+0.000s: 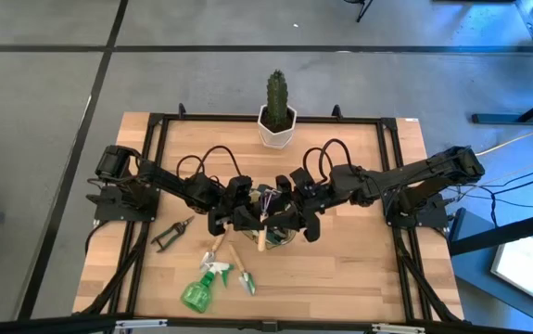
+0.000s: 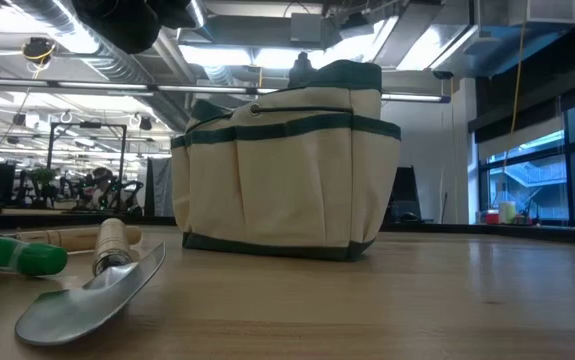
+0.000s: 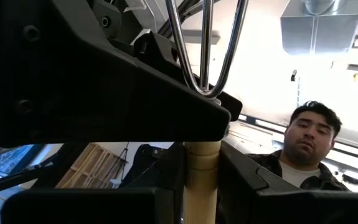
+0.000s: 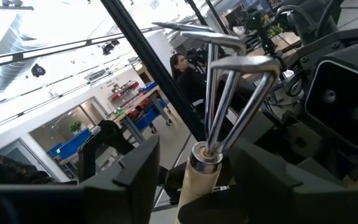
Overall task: Pick & Place Garden tools in Gardening bag
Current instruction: Put the brown hand rake into the green gardening bag
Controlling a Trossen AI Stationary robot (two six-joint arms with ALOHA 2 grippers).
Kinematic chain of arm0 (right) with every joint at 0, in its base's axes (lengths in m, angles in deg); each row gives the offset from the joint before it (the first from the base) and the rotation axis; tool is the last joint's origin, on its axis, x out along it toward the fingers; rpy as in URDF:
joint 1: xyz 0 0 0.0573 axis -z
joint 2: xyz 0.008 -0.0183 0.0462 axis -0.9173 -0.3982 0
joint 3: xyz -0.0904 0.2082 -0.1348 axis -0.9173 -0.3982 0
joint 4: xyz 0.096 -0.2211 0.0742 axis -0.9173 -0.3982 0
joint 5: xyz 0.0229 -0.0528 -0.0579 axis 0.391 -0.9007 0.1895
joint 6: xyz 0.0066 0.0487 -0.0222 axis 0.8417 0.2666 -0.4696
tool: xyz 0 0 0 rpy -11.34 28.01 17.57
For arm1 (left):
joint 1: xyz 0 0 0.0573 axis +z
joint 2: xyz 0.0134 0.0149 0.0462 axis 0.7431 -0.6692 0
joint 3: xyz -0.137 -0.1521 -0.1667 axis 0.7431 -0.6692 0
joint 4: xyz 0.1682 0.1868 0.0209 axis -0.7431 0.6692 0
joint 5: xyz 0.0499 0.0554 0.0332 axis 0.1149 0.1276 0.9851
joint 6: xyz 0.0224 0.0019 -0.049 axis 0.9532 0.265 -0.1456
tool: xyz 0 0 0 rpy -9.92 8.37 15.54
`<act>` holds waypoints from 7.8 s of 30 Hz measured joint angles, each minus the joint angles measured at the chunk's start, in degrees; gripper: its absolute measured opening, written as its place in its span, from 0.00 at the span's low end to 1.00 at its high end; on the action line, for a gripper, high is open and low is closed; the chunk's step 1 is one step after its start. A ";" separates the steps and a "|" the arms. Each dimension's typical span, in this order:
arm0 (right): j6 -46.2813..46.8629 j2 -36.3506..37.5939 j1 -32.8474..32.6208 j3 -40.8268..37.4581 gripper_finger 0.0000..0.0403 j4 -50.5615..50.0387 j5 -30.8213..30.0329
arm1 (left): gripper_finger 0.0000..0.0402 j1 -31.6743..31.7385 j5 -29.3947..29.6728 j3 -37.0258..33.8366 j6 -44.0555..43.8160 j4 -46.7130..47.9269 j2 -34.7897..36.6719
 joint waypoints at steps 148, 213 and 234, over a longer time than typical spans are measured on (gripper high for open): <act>7.06 -6.29 -5.88 17.94 0.21 -49.69 -23.97 | 0.02 -3.56 30.91 -0.07 19.05 58.14 21.57; 11.85 7.10 -18.08 -7.58 0.57 -26.96 -31.05 | 0.01 -1.92 28.22 -18.81 39.41 51.78 28.53; 9.25 7.10 -13.70 -7.58 0.57 -26.95 -25.07 | 0.01 3.05 23.07 -18.80 36.60 60.97 28.57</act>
